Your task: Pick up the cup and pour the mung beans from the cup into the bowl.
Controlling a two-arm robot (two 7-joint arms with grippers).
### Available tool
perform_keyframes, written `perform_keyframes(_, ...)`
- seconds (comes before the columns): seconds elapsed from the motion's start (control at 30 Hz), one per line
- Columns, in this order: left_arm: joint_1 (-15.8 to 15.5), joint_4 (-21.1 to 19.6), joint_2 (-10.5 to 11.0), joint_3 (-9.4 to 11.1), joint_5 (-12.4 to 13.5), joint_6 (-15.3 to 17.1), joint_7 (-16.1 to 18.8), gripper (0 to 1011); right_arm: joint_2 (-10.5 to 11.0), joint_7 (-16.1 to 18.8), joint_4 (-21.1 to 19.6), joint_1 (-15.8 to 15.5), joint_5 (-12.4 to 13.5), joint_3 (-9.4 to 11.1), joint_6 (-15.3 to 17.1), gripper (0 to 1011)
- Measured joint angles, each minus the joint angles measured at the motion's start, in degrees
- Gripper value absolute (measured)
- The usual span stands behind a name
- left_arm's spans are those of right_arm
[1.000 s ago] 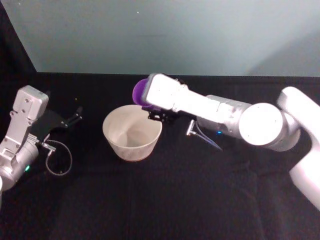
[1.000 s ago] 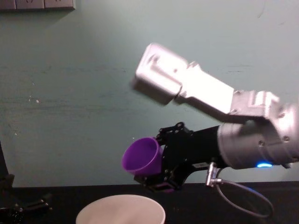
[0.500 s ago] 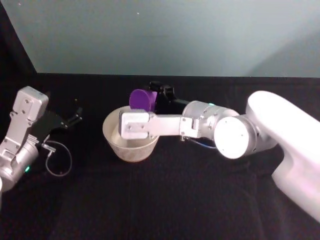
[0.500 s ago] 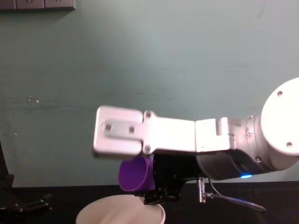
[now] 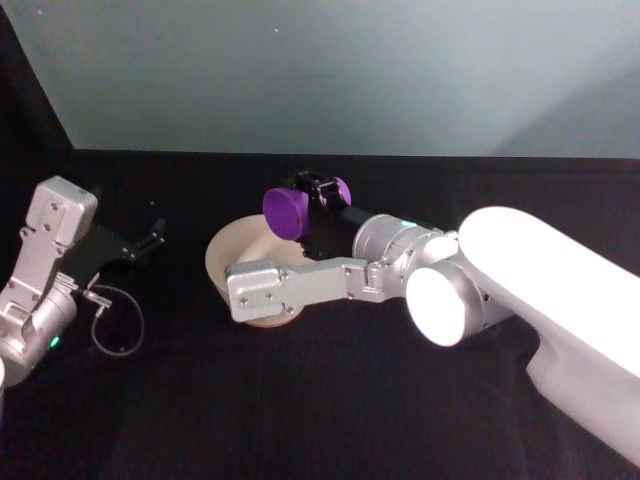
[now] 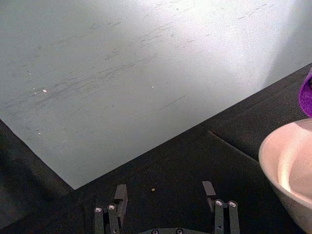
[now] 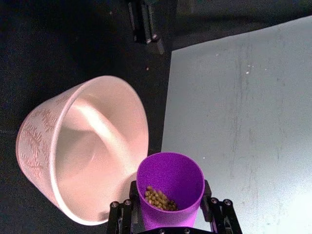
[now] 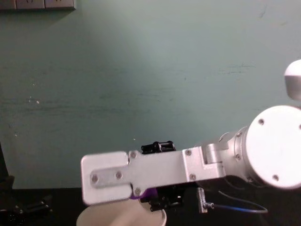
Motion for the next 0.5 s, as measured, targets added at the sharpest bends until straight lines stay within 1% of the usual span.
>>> perform_keyframes(0.1,0.0,0.0,0.0,0.0,0.0,0.0,0.0,1000,-0.2,0.2,0.3,0.2,-1.6,-0.7,0.1,726)
perform_keyframes(0.13,0.0,0.0,0.0,0.0,0.0,0.0,0.0,1000,-0.2,0.3,0.3,0.3,-2.5,-1.0,0.2,726)
perform_keyframes(0.17,0.0,0.0,0.0,0.0,0.0,0.0,0.0,1000,-0.2,0.3,0.3,0.3,-2.5,-1.0,0.2,726)
perform_keyframes(0.33,0.0,0.0,0.0,0.0,0.0,0.0,0.0,1000,-0.5,0.3,0.4,0.4,-5.4,-1.7,0.3,726)
perform_keyframes(0.47,0.0,0.0,0.0,0.0,0.0,0.0,0.0,1000,-0.6,0.3,0.4,0.4,-6.7,-2.1,0.3,726)
perform_keyframes(0.5,0.0,0.0,0.0,0.0,0.0,0.0,0.0,1000,-0.7,0.4,0.5,0.4,-7.4,-2.3,0.2,726)
